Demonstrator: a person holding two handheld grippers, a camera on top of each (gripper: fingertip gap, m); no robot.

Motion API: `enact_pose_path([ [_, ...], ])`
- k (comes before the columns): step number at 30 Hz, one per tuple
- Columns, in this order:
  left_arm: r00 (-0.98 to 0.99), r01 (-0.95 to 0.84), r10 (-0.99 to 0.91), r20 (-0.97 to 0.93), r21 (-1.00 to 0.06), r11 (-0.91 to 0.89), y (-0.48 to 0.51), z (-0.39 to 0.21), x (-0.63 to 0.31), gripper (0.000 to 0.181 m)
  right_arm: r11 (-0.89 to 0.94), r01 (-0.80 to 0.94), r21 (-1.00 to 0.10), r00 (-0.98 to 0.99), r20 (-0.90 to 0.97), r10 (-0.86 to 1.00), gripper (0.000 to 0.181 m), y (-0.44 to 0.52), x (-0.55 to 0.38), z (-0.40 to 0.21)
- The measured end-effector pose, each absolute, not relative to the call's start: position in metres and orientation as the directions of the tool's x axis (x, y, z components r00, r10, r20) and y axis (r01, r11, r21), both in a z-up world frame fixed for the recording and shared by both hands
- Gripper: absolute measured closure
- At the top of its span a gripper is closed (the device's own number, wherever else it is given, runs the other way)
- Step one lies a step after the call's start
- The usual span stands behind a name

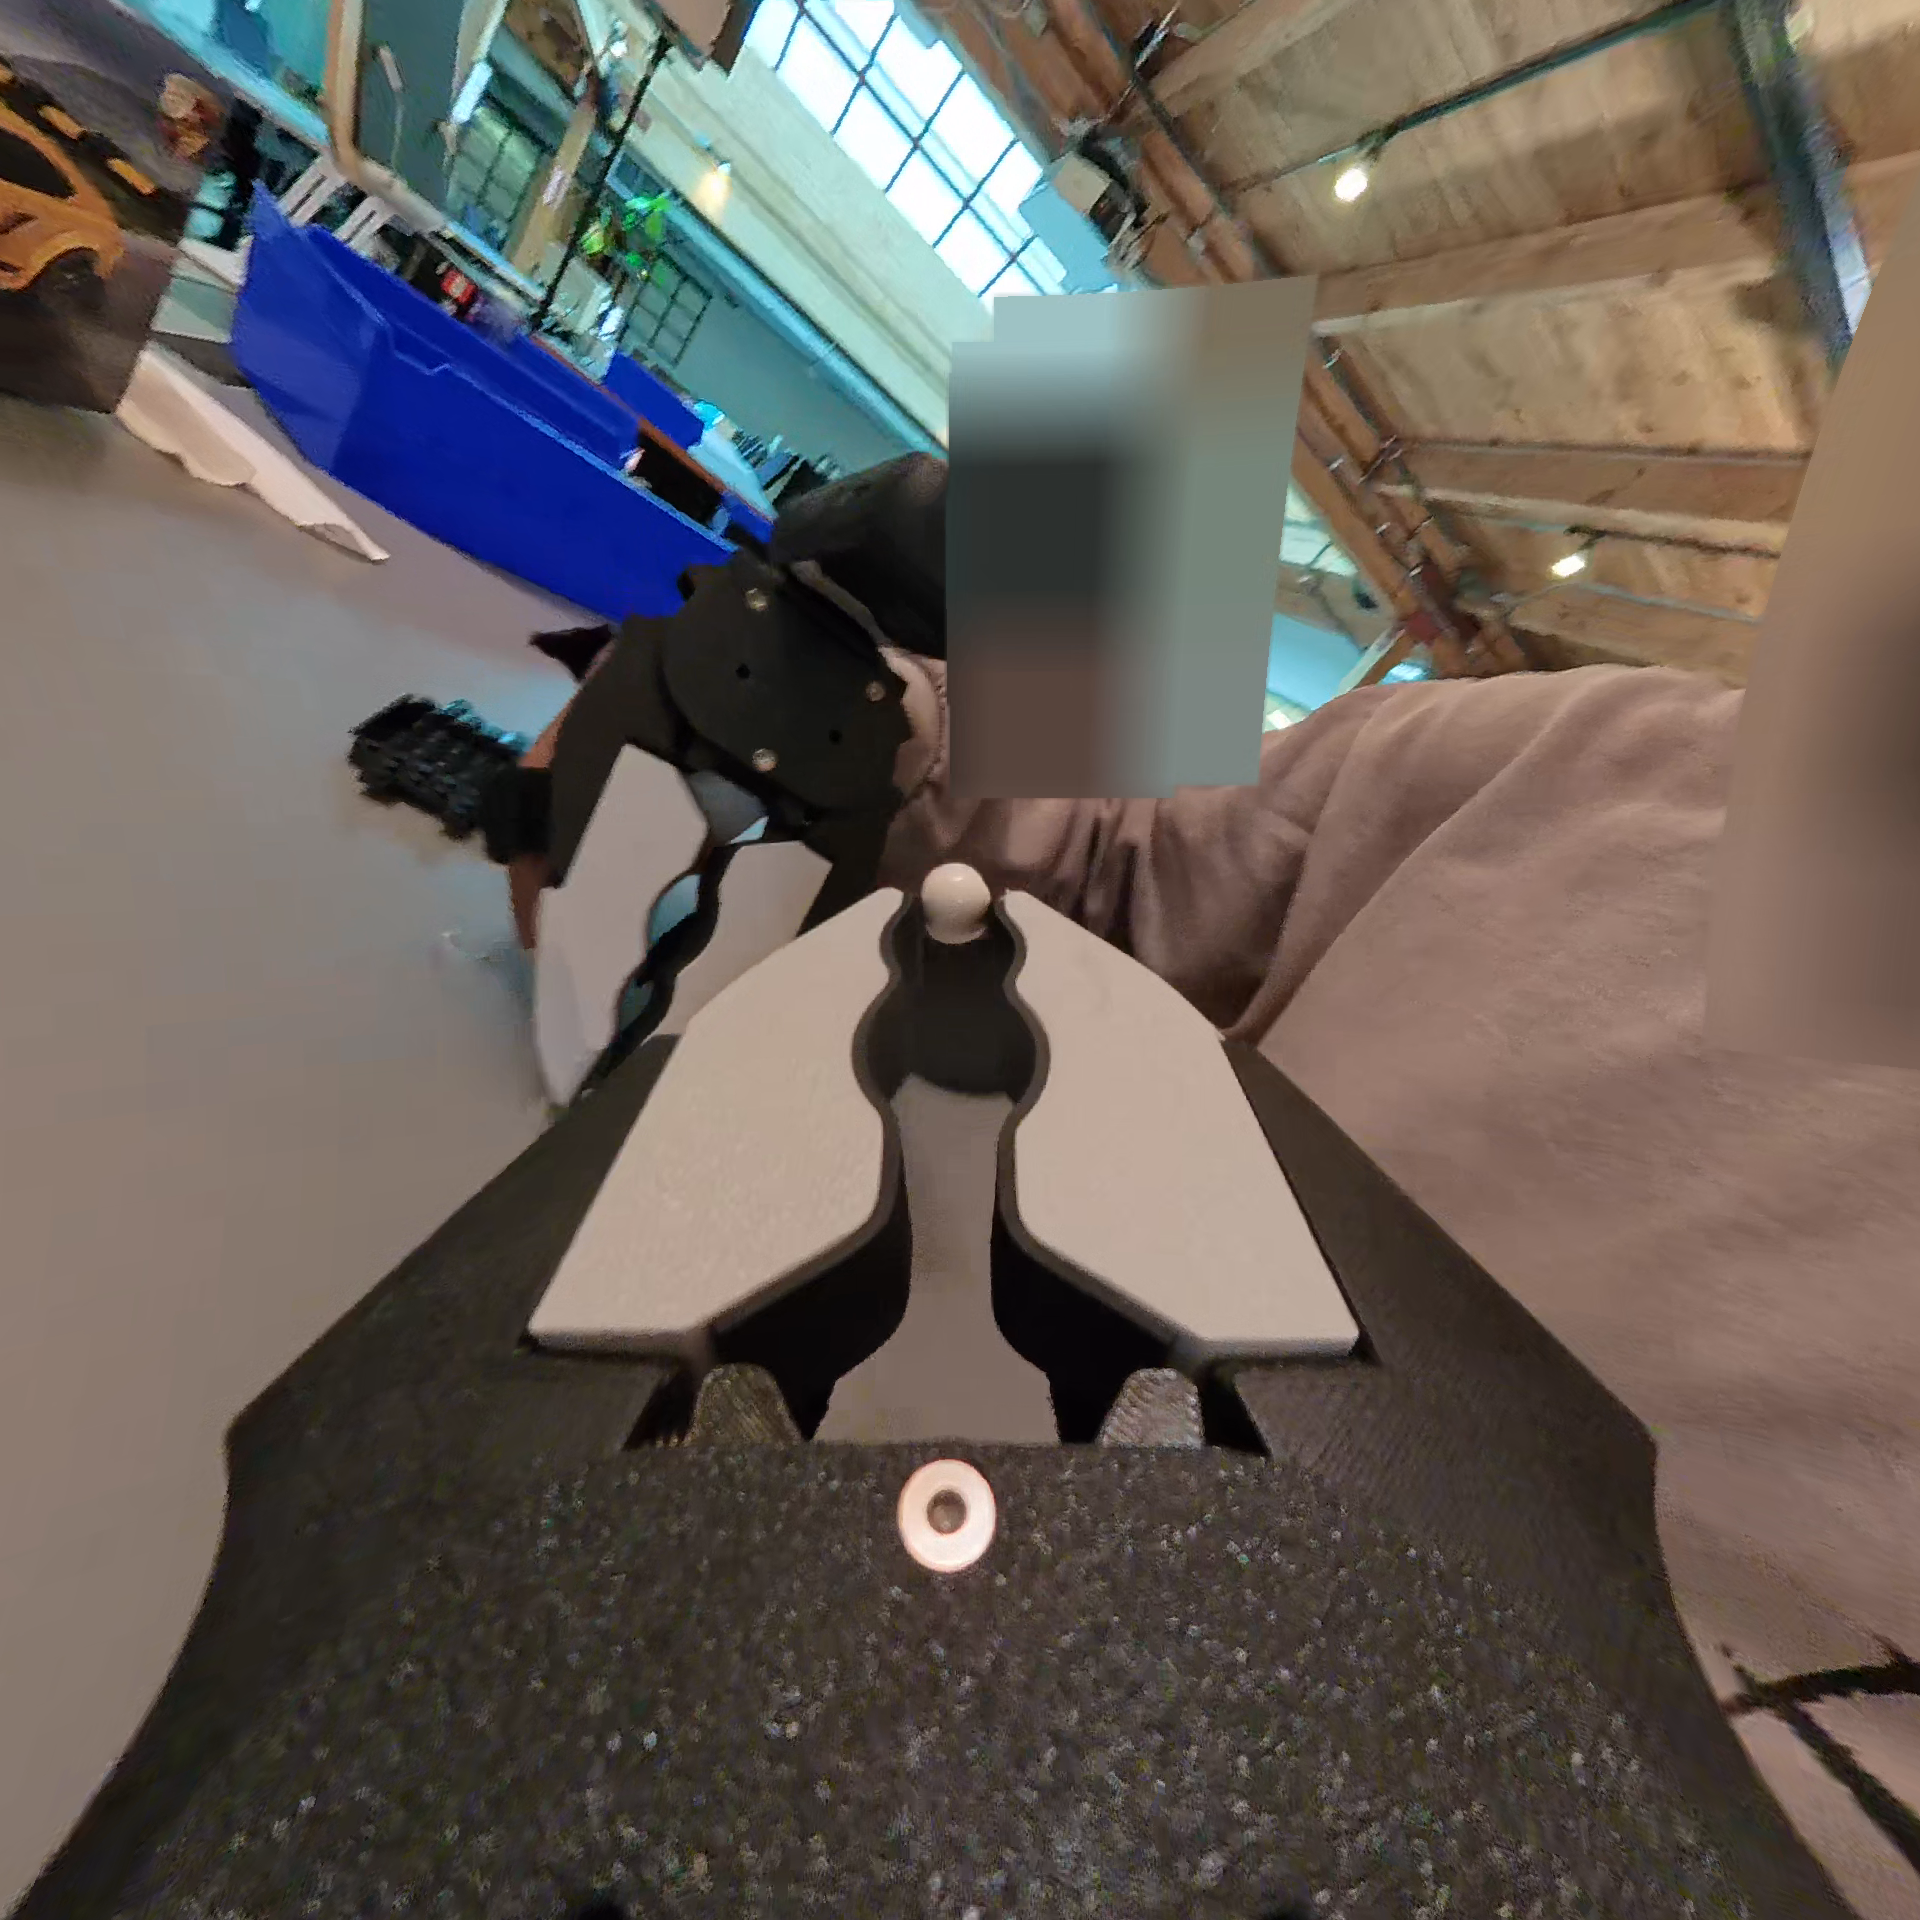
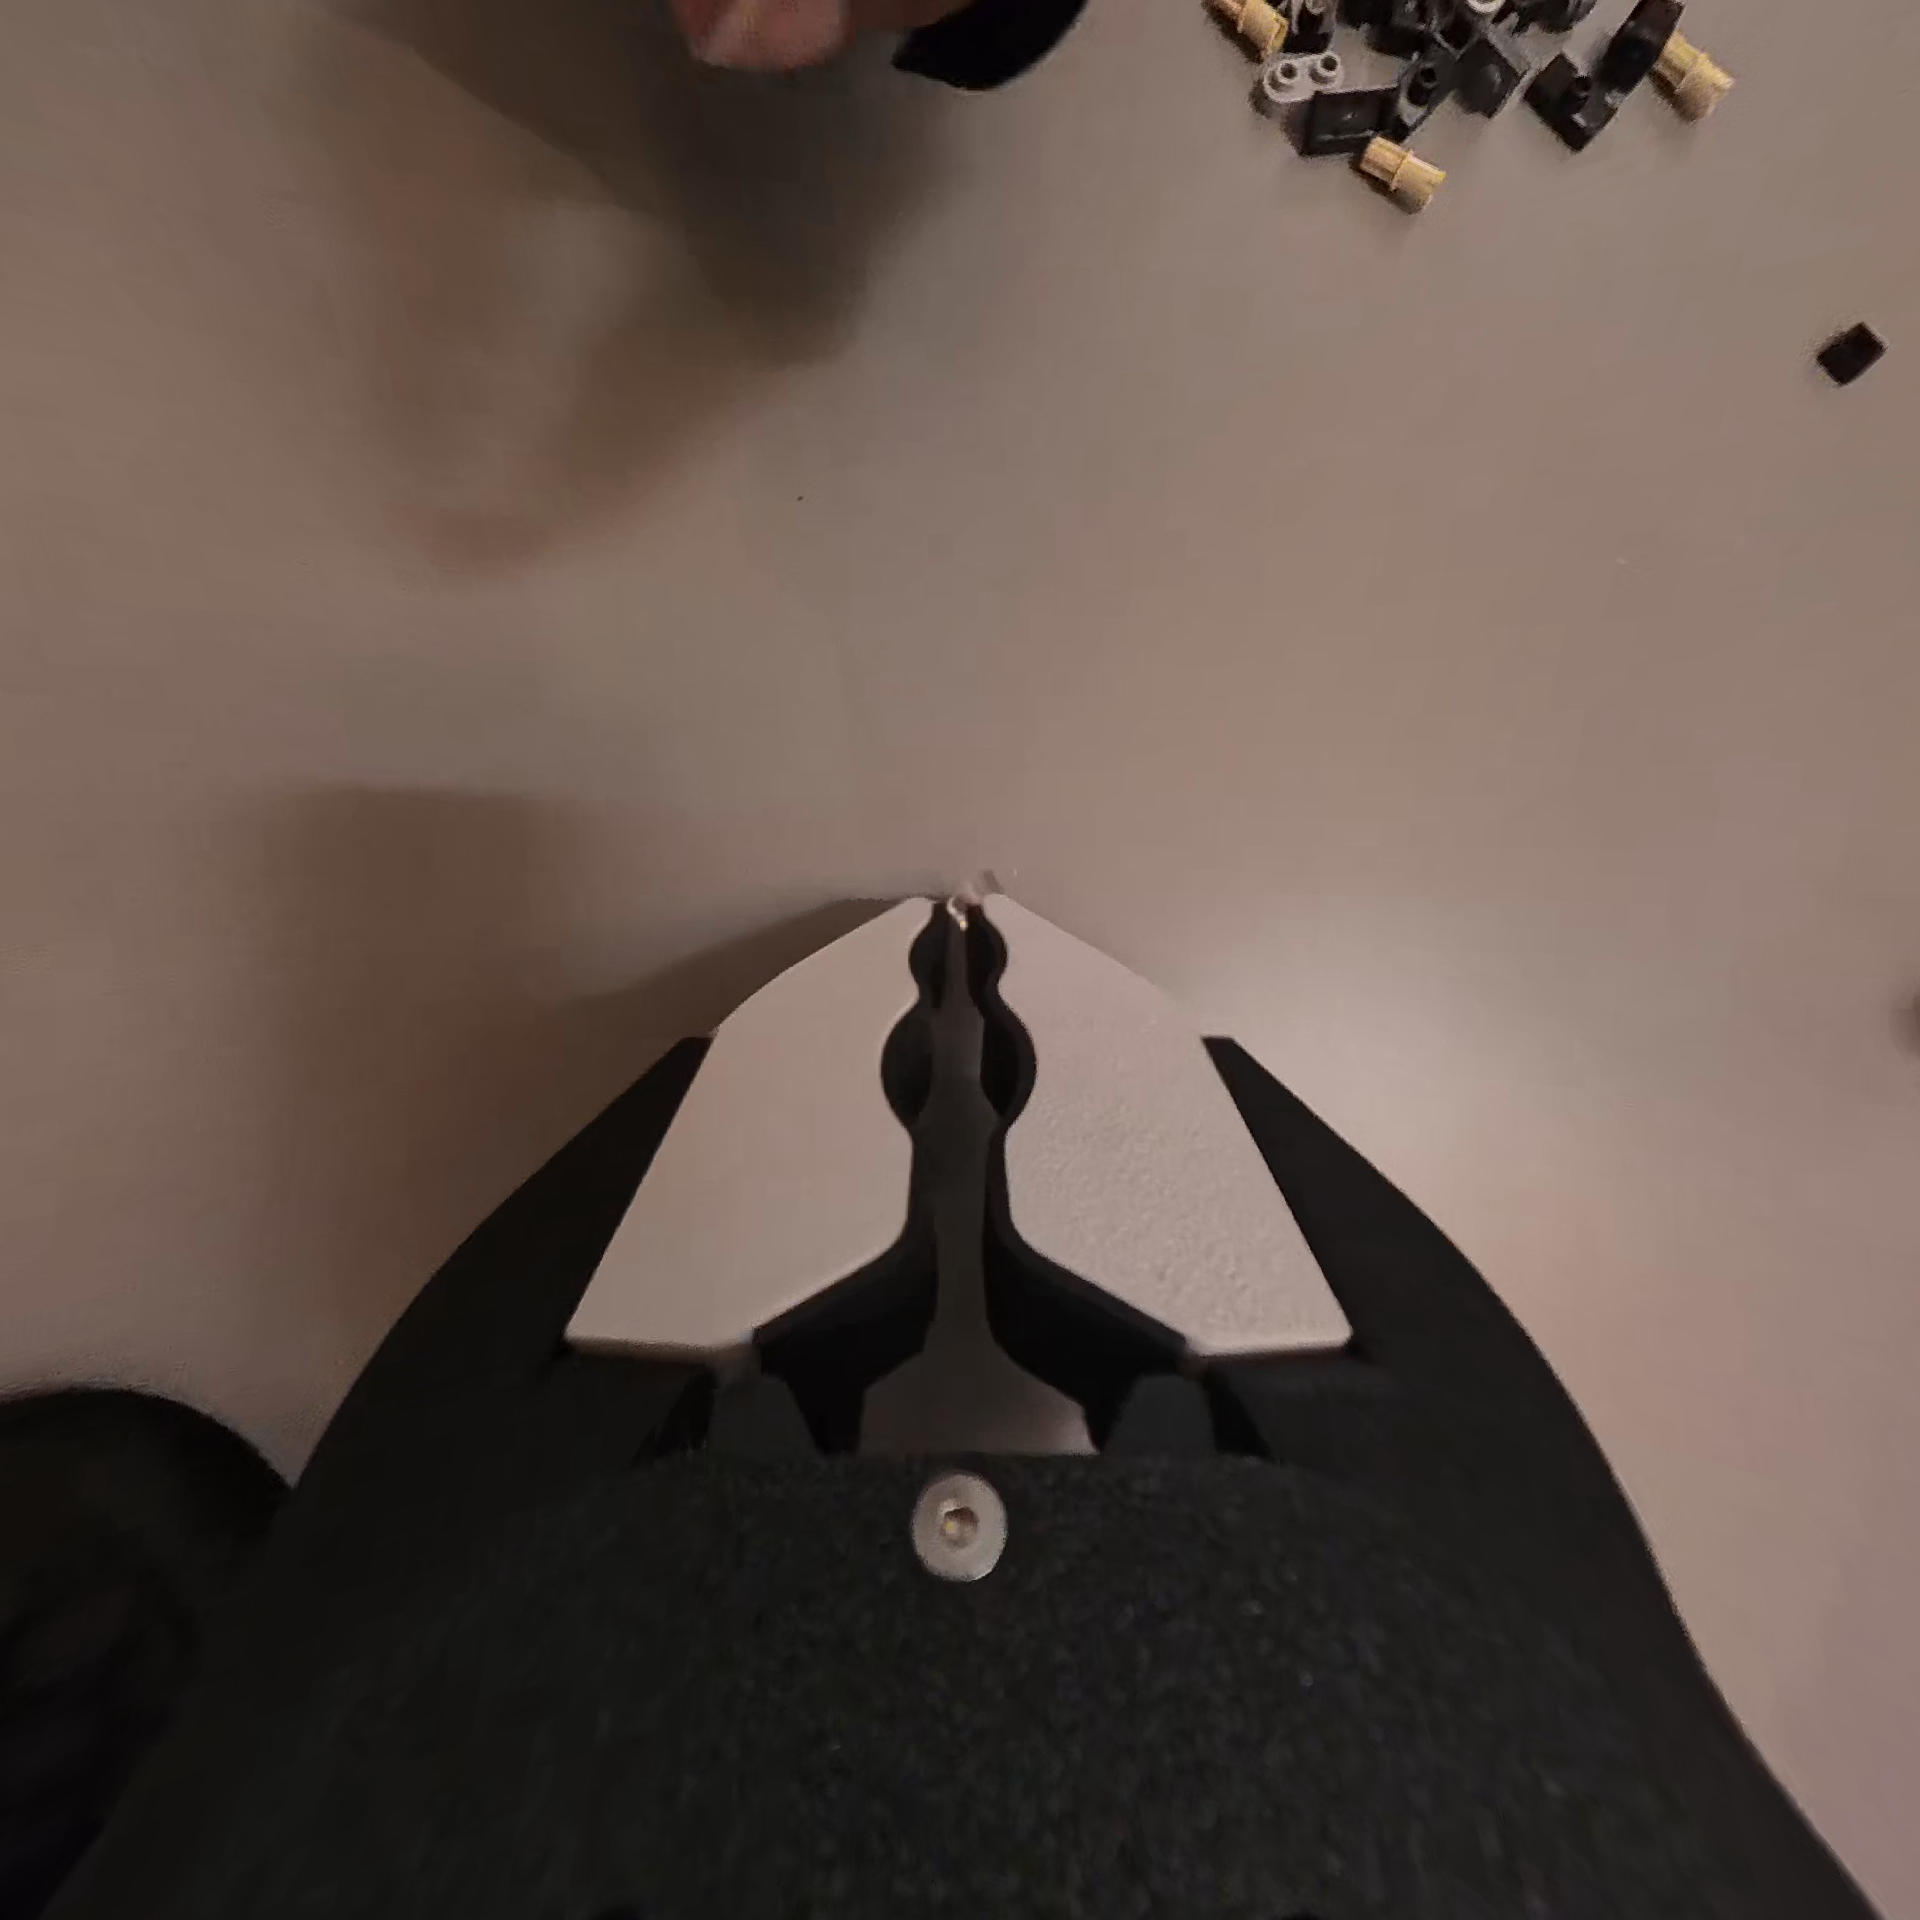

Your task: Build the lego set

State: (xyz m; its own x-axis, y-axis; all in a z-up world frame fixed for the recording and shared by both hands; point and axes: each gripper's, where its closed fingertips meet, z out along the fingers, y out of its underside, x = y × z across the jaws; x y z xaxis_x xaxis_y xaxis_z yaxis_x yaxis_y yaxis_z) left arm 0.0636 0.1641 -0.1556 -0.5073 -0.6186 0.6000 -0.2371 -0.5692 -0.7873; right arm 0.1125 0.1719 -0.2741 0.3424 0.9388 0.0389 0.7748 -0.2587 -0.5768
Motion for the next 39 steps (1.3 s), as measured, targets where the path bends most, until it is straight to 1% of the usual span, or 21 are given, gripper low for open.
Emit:
enact_pose_path([
  [2,-0.475,-0.255,-0.661,0.581,-0.810,-0.528,0.165,-0.164,0.066,0.170,-0.249,0.776,-0.579,0.343,0.057,0.938,0.180,0.172,0.112,-0.274],
  [6,-0.425,-0.289,-0.703,0.570,-0.822,-0.491,0.167,-0.176,0.070,0.170,-0.237,0.747,-0.621,0.331,0.039,0.943,0.180,0.166,0.107,-0.264],
  [9,-0.376,-0.347,-0.758,0.533,-0.840,-0.418,0.165,-0.193,0.073,0.170,-0.230,0.683,-0.693,0.268,-0.054,0.962,0.180,0.149,0.094,-0.246],
  [12,-0.389,-0.371,-0.766,0.511,-0.848,-0.378,0.157,-0.198,0.074,0.170,-0.242,0.570,-0.785,0.182,-0.167,0.969,0.180,0.133,0.081,-0.218],
  [14,-0.396,-0.375,-0.761,0.514,-0.847,-0.376,0.154,-0.198,0.074,0.170,-0.240,0.523,-0.818,0.156,-0.185,0.970,0.180,0.130,0.076,-0.207],
  [15,-0.402,-0.376,-0.752,0.522,-0.843,-0.384,0.152,-0.197,0.074,0.170,-0.233,0.527,-0.818,0.145,-0.183,0.972,0.180,0.128,0.074,-0.206],
  [19,-0.436,-0.391,-0.700,0.566,-0.820,-0.419,0.145,-0.194,0.073,0.170,-0.212,0.555,-0.805,0.119,-0.176,0.977,0.180,0.125,0.070,-0.207],
  [23,-0.447,-0.417,-0.696,0.562,-0.819,-0.394,0.138,-0.198,0.073,0.170,-0.202,0.577,-0.791,0.087,-0.186,0.979,0.180,0.124,0.071,-0.201],
  [30,-0.436,-0.447,-0.700,0.566,-0.811,-0.377,0.135,-0.204,0.074,0.170,-0.146,0.666,-0.732,0.046,-0.155,0.987,0.180,0.126,0.071,-0.203],
  [32,-0.409,-0.468,-0.729,0.549,-0.812,-0.349,0.137,-0.212,0.075,0.170,-0.142,0.697,-0.703,0.050,-0.151,0.987,0.180,0.128,0.073,-0.209],
  [37,-0.371,-0.480,-0.796,0.479,-0.832,-0.277,0.142,-0.221,0.076,0.170,-0.154,0.818,-0.554,0.117,-0.103,0.988,0.180,0.136,0.090,-0.251],
  [39,-0.368,-0.474,-0.805,0.465,-0.839,-0.269,0.144,-0.221,0.076,0.170,-0.159,0.833,-0.530,0.141,-0.074,0.987,0.180,0.141,0.092,-0.261],
])
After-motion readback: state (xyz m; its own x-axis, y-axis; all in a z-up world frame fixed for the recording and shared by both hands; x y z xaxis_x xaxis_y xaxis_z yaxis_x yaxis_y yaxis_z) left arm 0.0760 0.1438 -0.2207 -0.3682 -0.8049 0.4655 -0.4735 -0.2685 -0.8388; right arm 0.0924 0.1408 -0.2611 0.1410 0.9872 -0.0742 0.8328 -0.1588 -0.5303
